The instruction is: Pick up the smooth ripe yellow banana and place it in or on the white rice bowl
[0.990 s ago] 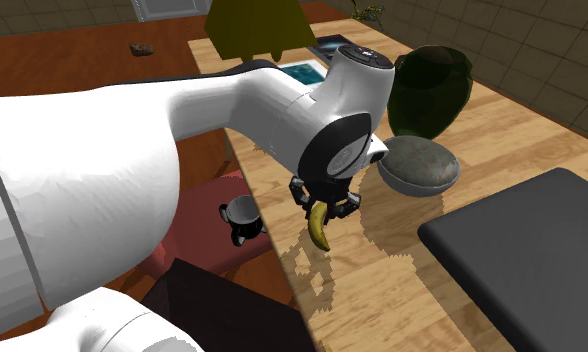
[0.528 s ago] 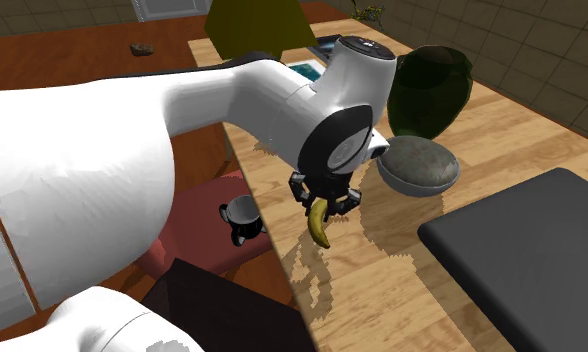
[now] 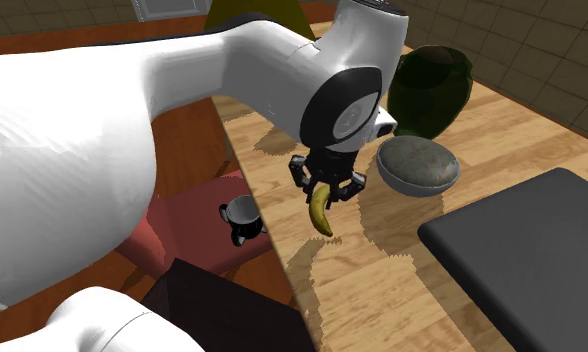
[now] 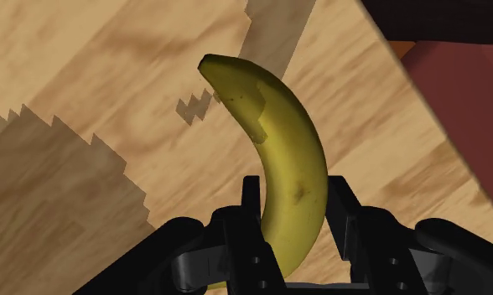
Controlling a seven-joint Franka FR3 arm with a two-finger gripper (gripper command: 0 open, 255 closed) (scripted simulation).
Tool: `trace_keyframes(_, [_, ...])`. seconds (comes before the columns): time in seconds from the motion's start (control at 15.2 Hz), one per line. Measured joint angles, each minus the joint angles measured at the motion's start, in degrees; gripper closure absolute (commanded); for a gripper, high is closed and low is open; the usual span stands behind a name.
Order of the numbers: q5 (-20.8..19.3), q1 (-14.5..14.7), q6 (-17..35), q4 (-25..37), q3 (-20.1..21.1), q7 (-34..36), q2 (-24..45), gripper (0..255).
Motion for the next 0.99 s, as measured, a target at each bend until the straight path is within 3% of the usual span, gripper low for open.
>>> trace_keyframes(0.99, [1.2,0.8,-11.1,12.5,1.2,0.6,1.4,255])
